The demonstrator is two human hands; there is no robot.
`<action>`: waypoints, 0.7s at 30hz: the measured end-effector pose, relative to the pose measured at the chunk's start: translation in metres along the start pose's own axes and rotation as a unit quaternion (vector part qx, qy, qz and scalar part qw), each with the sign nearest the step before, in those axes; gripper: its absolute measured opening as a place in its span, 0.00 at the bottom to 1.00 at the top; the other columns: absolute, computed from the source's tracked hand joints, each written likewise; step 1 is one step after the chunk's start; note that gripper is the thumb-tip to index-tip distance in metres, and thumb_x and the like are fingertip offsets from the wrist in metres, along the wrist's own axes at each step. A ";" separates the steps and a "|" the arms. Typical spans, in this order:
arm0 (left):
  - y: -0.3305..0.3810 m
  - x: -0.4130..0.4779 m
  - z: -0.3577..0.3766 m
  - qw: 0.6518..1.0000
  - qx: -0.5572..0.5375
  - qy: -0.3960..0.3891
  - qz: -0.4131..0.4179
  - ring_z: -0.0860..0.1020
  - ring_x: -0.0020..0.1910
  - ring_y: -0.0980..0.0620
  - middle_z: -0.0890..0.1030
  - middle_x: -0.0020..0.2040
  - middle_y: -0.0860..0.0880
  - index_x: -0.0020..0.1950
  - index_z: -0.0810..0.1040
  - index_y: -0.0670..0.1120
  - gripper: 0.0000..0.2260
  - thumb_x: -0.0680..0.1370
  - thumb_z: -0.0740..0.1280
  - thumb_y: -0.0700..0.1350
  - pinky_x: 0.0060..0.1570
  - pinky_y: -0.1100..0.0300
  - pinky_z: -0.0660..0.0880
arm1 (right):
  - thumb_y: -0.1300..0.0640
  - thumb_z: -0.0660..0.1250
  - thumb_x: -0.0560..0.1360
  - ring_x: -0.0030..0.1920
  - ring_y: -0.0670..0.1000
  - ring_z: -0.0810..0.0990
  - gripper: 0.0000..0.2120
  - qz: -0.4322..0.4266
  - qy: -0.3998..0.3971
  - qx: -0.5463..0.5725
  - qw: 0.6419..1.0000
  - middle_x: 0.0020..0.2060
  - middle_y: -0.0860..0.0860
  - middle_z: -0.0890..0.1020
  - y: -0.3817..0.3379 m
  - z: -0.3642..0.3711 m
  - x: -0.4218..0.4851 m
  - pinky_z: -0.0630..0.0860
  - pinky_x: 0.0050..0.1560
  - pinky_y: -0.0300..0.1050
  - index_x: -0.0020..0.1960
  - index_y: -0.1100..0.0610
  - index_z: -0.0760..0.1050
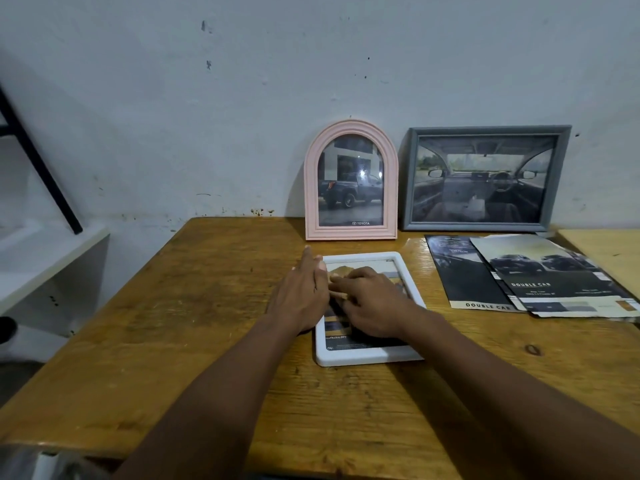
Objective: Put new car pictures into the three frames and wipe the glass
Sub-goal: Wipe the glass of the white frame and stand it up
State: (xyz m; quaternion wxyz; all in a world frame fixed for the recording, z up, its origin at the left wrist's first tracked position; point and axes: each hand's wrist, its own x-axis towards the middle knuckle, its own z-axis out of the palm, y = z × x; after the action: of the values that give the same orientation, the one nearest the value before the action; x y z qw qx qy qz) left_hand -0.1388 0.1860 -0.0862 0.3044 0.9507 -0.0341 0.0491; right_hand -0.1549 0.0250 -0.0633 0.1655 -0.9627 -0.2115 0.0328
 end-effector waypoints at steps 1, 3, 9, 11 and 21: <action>0.000 0.000 0.000 1.000 -0.004 0.000 -0.001 0.64 0.77 0.41 0.65 0.79 0.43 0.84 0.50 0.51 0.26 0.86 0.46 0.58 0.73 0.46 0.63 | 0.51 0.59 0.81 0.75 0.54 0.62 0.22 -0.023 -0.033 0.004 0.999 0.74 0.51 0.70 0.010 -0.004 -0.002 0.62 0.72 0.60 0.75 0.44 0.68; 0.000 -0.001 0.001 1.000 0.000 0.004 0.002 0.65 0.77 0.41 0.66 0.79 0.43 0.84 0.51 0.52 0.26 0.86 0.45 0.58 0.72 0.46 0.63 | 0.54 0.59 0.81 0.77 0.51 0.60 0.25 -0.054 -0.061 -0.028 0.996 0.76 0.50 0.67 0.023 -0.016 -0.009 0.59 0.75 0.58 0.76 0.42 0.65; 0.000 -0.001 0.002 0.999 0.030 0.017 0.024 0.75 0.66 0.45 0.75 0.71 0.44 0.82 0.55 0.51 0.24 0.87 0.47 0.56 0.62 0.48 0.72 | 0.51 0.58 0.81 0.71 0.54 0.68 0.22 -0.023 -0.030 -0.209 0.977 0.73 0.50 0.71 0.037 -0.037 -0.044 0.65 0.68 0.52 0.75 0.47 0.66; 0.002 0.002 -0.002 0.999 0.040 0.020 0.031 0.78 0.59 0.47 0.79 0.64 0.45 0.80 0.61 0.50 0.23 0.87 0.48 0.56 0.57 0.49 0.75 | 0.49 0.56 0.80 0.64 0.55 0.71 0.19 0.009 0.006 -0.245 0.969 0.66 0.52 0.77 0.027 -0.032 -0.053 0.69 0.61 0.51 0.69 0.51 0.72; 0.004 0.017 -0.016 1.000 0.020 0.017 0.012 0.76 0.46 0.48 0.79 0.48 0.46 0.55 0.76 0.46 0.19 0.87 0.48 0.53 0.47 0.53 0.69 | 0.49 0.60 0.78 0.57 0.56 0.72 0.14 -0.010 0.068 -0.148 0.987 0.52 0.55 0.82 -0.051 0.010 -0.033 0.70 0.59 0.53 0.53 0.57 0.79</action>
State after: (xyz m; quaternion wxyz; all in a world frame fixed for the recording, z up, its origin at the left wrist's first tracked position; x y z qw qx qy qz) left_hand -0.1232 0.1917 -0.0690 0.2854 0.9551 -0.0394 0.0693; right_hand -0.2066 0.0577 -0.0563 0.0353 -0.9744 -0.2121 -0.0659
